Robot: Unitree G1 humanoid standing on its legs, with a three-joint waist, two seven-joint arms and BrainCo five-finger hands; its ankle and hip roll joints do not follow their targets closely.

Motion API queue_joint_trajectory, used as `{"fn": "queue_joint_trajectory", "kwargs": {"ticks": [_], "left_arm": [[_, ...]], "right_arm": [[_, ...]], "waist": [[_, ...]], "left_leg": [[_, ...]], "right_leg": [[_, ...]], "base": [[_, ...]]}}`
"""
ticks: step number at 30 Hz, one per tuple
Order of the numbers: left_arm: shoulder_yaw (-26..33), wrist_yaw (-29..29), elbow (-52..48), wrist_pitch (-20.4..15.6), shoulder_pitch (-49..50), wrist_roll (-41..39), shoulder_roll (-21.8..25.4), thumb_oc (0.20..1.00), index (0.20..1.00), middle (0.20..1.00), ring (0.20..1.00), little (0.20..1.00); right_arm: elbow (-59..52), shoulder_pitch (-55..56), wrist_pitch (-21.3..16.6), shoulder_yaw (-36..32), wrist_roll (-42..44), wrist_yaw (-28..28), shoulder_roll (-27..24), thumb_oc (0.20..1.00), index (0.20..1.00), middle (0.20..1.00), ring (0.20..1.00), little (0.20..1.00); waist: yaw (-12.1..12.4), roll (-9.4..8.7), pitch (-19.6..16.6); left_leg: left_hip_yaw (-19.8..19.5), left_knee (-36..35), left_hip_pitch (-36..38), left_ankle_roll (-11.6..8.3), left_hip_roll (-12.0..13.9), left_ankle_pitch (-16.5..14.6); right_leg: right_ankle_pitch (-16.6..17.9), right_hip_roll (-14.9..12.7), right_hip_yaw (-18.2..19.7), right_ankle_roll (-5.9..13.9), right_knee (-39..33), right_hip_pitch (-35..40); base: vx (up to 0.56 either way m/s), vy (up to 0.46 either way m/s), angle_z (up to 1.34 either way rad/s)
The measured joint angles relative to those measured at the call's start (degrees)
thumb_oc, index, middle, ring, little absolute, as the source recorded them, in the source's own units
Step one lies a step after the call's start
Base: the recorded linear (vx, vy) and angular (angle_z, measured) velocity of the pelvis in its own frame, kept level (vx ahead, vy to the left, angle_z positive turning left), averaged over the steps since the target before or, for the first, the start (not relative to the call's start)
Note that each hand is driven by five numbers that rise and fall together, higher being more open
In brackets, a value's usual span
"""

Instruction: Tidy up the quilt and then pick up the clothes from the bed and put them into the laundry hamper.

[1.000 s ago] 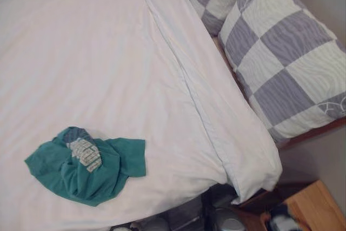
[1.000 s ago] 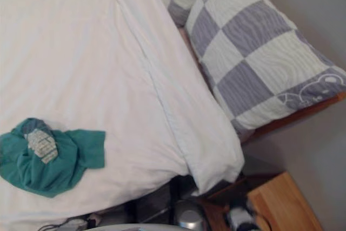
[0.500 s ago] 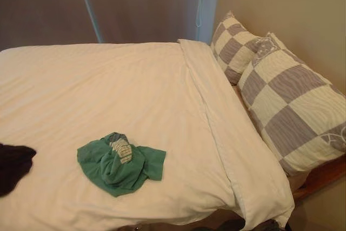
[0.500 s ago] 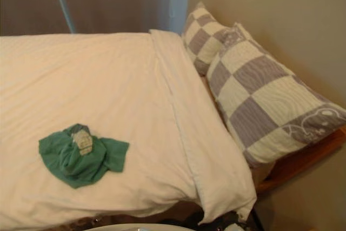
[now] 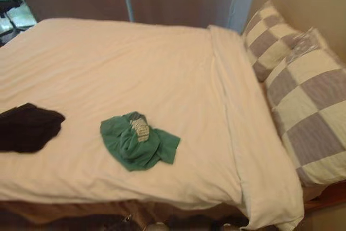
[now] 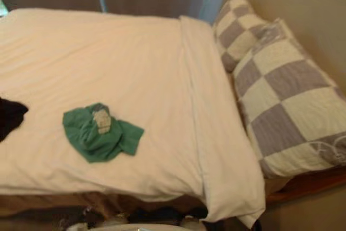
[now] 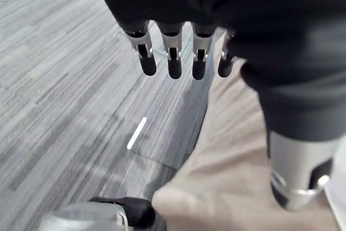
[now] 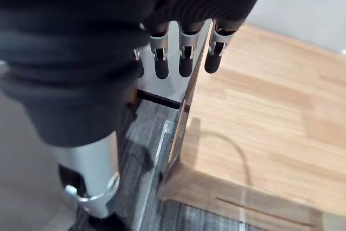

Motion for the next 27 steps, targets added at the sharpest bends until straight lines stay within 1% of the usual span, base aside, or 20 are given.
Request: {"fn": "queue_joint_trajectory", "kwargs": {"ticks": [4, 5, 6, 7, 9, 10, 12, 13, 14, 15, 16, 17, 18, 19, 20, 21, 23, 25, 26, 27], "left_arm": [[-0.26, 2.09, -0.04, -1.53, 1.07, 0.55, -0.17, 1.000, 1.000, 1.000, 1.000, 1.000], [-0.91, 2.32, -0.11, -2.01, 1.41, 1.30, -0.10, 1.000, 1.000, 1.000, 1.000, 1.000], [-1.00, 2.38, -0.12, -2.03, 1.38, 2.32, 0.06, 1.000, 1.000, 1.000, 1.000, 1.000], [-1.38, 2.83, -0.56, -2.45, 1.73, 3.04, 1.44, 1.000, 1.000, 1.000, 1.000, 1.000], [-1.95, 3.59, -0.68, -2.68, 1.81, 2.94, 4.35, 1.000, 1.000, 1.000, 1.000, 1.000], [-2.13, 3.91, -0.67, -3.00, 1.95, 2.92, 4.89, 1.000, 1.000, 1.000, 1.000, 1.000], [-1.98, 4.16, -0.82, -3.86, 1.80, 3.00, 5.27, 1.000, 1.000, 1.000, 1.000, 1.000], [-3.28, 4.20, -1.16, -4.41, 1.48, 3.93, 4.42, 1.000, 1.000, 1.000, 1.000, 1.000], [-3.94, 4.13, -1.56, -4.42, 1.18, 5.26, 4.30, 1.000, 1.000, 1.000, 1.000, 1.000], [-7.13, 3.90, -1.73, -4.38, 0.00, 6.99, 3.89, 1.000, 1.000, 1.000, 1.000, 1.000], [-8.61, 3.53, -2.36, -4.09, -1.60, 7.70, 3.54, 1.000, 1.000, 1.000, 1.000, 1.000], [-9.40, 3.38, -2.56, -3.94, -1.95, 7.76, 3.42, 1.000, 1.000, 1.000, 1.000, 1.000], [-9.85, 3.05, -3.46, -3.22, -2.45, 7.37, 3.38, 1.000, 1.000, 1.000, 1.000, 1.000], [-9.89, 2.34, -4.15, -1.84, -1.70, 6.61, 3.45, 1.000, 1.000, 1.000, 1.000, 1.000], [-9.84, 1.78, -3.67, -1.43, -0.95, 6.31, 3.53, 1.000, 1.000, 1.000, 1.000, 1.000], [-9.78, 1.33, -3.18, -0.45, -0.15, 6.17, 3.37, 1.000, 1.000, 1.000, 1.000, 1.000], [-8.94, 0.92, -2.45, -0.08, 1.08, 6.23, 3.07, 1.000, 1.000, 1.000, 1.000, 1.000], [-7.70, 0.84, -2.37, 0.14, 2.27, 6.32, 2.27, 1.000, 1.000, 1.000, 1.000, 1.000], [-7.58, 1.35, -2.55, 0.02, 2.78, 6.37, 1.93, 1.000, 1.000, 1.000, 1.000, 1.000], [-8.28, 1.60, -3.41, 0.03, 3.03, 6.37, 1.88, 1.000, 1.000, 1.000, 1.000, 1.000]], "right_arm": [[0.26, -0.55, -0.55, -2.72, 2.22, -0.58, -2.16, 1.000, 1.000, 1.000, 1.000, 1.000], [0.31, -0.31, -0.78, -4.79, 2.50, -1.00, -2.77, 1.000, 1.000, 1.000, 1.000, 1.000], [0.29, -0.33, -0.97, -5.49, 2.78, -1.02, -2.79, 1.000, 1.000, 1.000, 1.000, 1.000], [0.62, 0.32, -1.03, -6.18, 2.98, -0.99, -1.21, 1.000, 1.000, 1.000, 1.000, 1.000], [1.67, -0.53, -2.23, -6.30, 3.83, -1.05, 1.33, 1.000, 1.000, 1.000, 1.000, 1.000], [1.98, -0.97, -2.65, -6.29, 4.09, -1.15, 1.87, 1.000, 1.000, 1.000, 1.000, 1.000], [3.00, -1.24, -3.23, -6.37, 4.11, -1.69, 2.07, 1.000, 1.000, 1.000, 1.000, 1.000], [4.08, -1.67, -3.45, -6.62, 4.22, -2.68, 1.01, 1.000, 1.000, 1.000, 1.000, 1.000], [4.33, -1.75, -3.90, -7.10, 4.64, -2.92, 0.82, 1.000, 1.000, 1.000, 1.000, 1.000], [4.32, -0.71, -4.77, -8.81, 4.97, -3.47, -0.01, 1.000, 1.000, 1.000, 1.000, 1.000], [4.92, 0.29, -5.53, -8.84, 5.12, -3.67, -0.34, 1.000, 1.000, 1.000, 1.000, 1.000], [4.54, 0.32, -5.84, -8.81, 5.21, -3.71, -0.58, 1.000, 1.000, 1.000, 1.000, 1.000], [4.55, 1.47, -6.92, -8.78, 5.86, -3.61, -0.42, 1.000, 1.000, 1.000, 1.000, 1.000], [4.01, 1.54, -7.39, -8.56, 6.20, -3.58, -0.30, 1.000, 1.000, 1.000, 1.000, 1.000], [3.72, 1.50, -7.77, -8.47, 6.21, -3.61, -0.01, 1.000, 1.000, 1.000, 1.000, 1.000], [2.97, 2.05, -7.87, -8.00, 6.69, -3.47, 0.42, 1.000, 1.000, 1.000, 1.000, 1.000], [2.29, 1.88, -7.82, -8.12, 7.28, -3.42, 0.55, 1.000, 1.000, 1.000, 1.000, 1.000], [1.26, 1.38, -7.76, -8.00, 7.29, -3.47, 0.60, 1.000, 1.000, 1.000, 1.000, 1.000], [1.27, 0.36, -7.59, -7.35, 7.30, -3.25, 0.68, 1.000, 1.000, 1.000, 1.000, 1.000], [1.38, -0.62, -7.65, -6.46, 7.32, -3.07, 0.77, 1.000, 1.000, 1.000, 1.000, 1.000]], "waist": [[-0.45, 3.73, 0.06], [-0.56, 4.40, 0.16], [-0.54, 4.01, 0.42], [-0.23, 1.21, 0.19], [-0.19, -2.51, 1.04], [0.22, -2.87, 0.96], [0.59, -3.19, 0.94], [1.60, -2.06, 1.28], [1.30, -1.90, 1.15], [0.82, -1.27, 1.43], [0.38, -1.02, 1.87], [0.49, 0.53, 2.27], [0.52, 0.66, 2.17], [0.28, 1.90, 2.47], [-0.58, 2.88, 2.39], [-1.69, 4.68, 1.72], [-1.99, 5.53, 1.04], [-1.99, 5.41, -0.21], [-1.97, 5.15, -0.71], [-2.08, 4.08, -1.24]], "left_leg": [[-2.94, -5.24, 0.48, -2.83, 5.77, 1.27], [-2.14, -7.46, 1.20, -4.80, 7.12, 2.69], [-0.95, -7.45, 1.50, -7.10, 5.91, 4.53], [-0.38, -6.97, 2.38, -6.01, 1.74, 3.30], [0.53, -3.54, 2.50, -4.91, -1.76, 0.95], [0.48, -1.12, 1.77, -4.47, -1.88, -0.37], [0.00, 5.23, 0.69, -3.10, -2.62, -5.41], [-2.21, 8.94, -1.40, 0.67, -3.58, -8.75], [-2.13, 11.46, -2.73, 0.25, -4.69, -10.56], [-3.37, 14.84, -5.07, 1.72, -6.57, -12.37], [-3.33, 16.86, -6.19, 2.86, -9.05, -13.49], [-3.02, 16.54, -6.61, 2.91, -8.34, -12.63], [-1.11, 15.73, -6.61, 5.02, -9.85, -12.58], [-0.97, 14.31, -6.29, 5.96, -11.53, -12.25], [-0.94, 13.29, -5.95, 6.90, -11.52, -11.46], [-1.46, 10.05, -4.66, 6.97, -11.23, -10.01], [-1.79, 4.32, -2.44, 7.91, -11.71, -6.48], [-2.40, -3.16, -0.79, 7.96, -12.17, -2.12], [-2.78, -6.49, -0.53, 7.33, -11.79, 0.01], [-4.05, -8.87, -0.43, 6.31, -12.23, 2.22]], "right_leg": [[-0.15, -1.62, 3.46, 0.37, 1.05, -2.52], [-0.27, -3.11, 5.52, 1.99, 2.27, -3.43], [-0.11, -4.47, 6.80, 2.38, 2.31, -3.25], [-0.15, -7.11, 9.47, 2.30, 1.39, -3.25], [3.74, -9.65, 13.66, 1.16, 2.10, -3.95], [6.60, -9.70, 14.32, 1.75, 2.78, -5.19], [10.50, -9.60, 16.98, 1.14, 5.02, -6.63], [12.37, -9.76, 20.16, 2.07, 4.76, -7.58], [12.92, -10.48, 20.32, 1.39, 3.98, -7.42], [13.98, -12.33, 21.58, 0.76, 2.52, -7.51], [17.01, -13.72, 22.14, -0.93, 2.13, -7.78], [16.32, -14.79, 22.09, -0.31, 3.06, -8.76], [20.40, -15.88, 21.49, 0.28, 4.58, -10.85], [25.31, -15.68, 23.48, -0.73, 5.96, -13.49], [24.48, -14.39, 25.90, 0.26, 7.94, -14.02], [14.95, -10.95, 28.38, 3.90, 13.98, -15.03], [5.38, -5.62, 26.33, 6.16, 21.88, -16.63], [-1.98, -0.47, 18.83, 5.77, 24.70, -17.15], [-4.31, 3.02, 16.06, 2.28, 22.04, -16.74], [-5.41, 5.66, 14.12, 0.50, 17.00, -15.50]], "base": [[0.07, 0.388, 0.06], [0.09, 0.508, 0.02], [0.09, 0.680, -0.05], [0.05, 0.484, -0.03], [0.01, 0.609, -0.23], [-0.05, 0.888, -0.61], [-0.07, 0.788, -0.66], [-0.05, 0.563, -0.48], [-0.12, 0.799, -0.42], [-0.11, 0.639, 0.03], [-0.11, 0.614, 0.08], [-0.06, 0.637, 0.03], [-0.04, 0.553, -0.24], [-0.04, 0.555, -0.26], [-0.06, 0.445, -0.14], [-0.05, 0.267, 0.08], [-0.09, 0.272, 0.08], [-0.14, 0.173, 0.16], [-0.09, 0.032, 0.32], [-0.10, 0.016, 0.62]]}}
